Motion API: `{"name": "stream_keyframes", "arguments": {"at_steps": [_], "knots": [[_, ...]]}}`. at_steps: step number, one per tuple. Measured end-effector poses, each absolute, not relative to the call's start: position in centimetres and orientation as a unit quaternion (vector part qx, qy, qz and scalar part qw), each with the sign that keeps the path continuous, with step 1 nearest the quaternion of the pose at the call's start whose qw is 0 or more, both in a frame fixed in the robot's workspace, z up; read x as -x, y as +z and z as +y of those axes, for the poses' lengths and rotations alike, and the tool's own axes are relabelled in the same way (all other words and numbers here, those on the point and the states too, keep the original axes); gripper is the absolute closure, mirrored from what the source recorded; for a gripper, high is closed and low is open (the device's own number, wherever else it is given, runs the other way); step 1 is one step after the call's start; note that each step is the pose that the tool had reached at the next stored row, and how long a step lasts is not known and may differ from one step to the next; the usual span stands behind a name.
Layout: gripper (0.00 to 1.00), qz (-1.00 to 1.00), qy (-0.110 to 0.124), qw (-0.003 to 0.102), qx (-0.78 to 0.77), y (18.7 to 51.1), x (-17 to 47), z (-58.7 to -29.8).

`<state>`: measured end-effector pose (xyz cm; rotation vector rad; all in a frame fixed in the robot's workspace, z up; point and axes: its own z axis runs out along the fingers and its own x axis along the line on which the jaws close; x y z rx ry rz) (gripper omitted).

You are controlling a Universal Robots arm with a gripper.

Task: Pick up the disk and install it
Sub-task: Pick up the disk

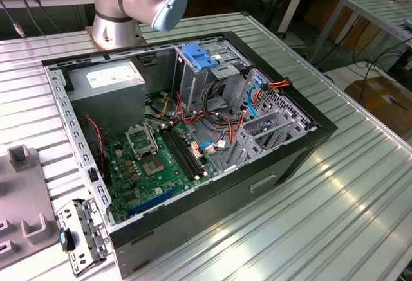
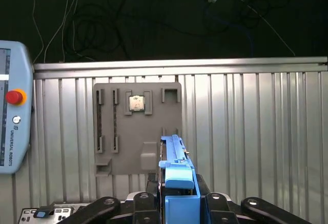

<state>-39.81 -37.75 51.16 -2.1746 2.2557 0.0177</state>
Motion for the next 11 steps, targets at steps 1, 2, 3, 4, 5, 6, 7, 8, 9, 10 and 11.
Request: {"name": "stream_keyframes", "arguments": {"at_steps": [1,2,3,4,5,6,7,8,9,10,11], "knots": [[0.63,0.720,0.006,0.004,0.694,51.2,39.6,-37.8],[0.63,0.720,0.006,0.004,0.694,51.1,39.5,-37.8],[0.63,0.720,0.006,0.004,0.694,51.1,39.3,-37.8],[0.63,0.720,0.006,0.004,0.694,51.1,39.1,-37.8],[0.63,0.720,0.006,0.004,0.694,51.1,39.0,-37.8],[0.63,0.720,0.006,0.004,0.694,51.1,38.8,-37.8],[0.63,0.720,0.006,0.004,0.694,51.1,38.6,-37.8],[0.63,0.720,0.006,0.004,0.694,51.1,38.5,-37.8],[0.63,0.720,0.006,0.004,0.694,51.1,38.2,-37.8],[0.63,0.720,0.006,0.004,0.694,51.1,38.0,-37.8],[0.63,0.720,0.006,0.004,0.694,51.1,37.9,-37.8]]}}
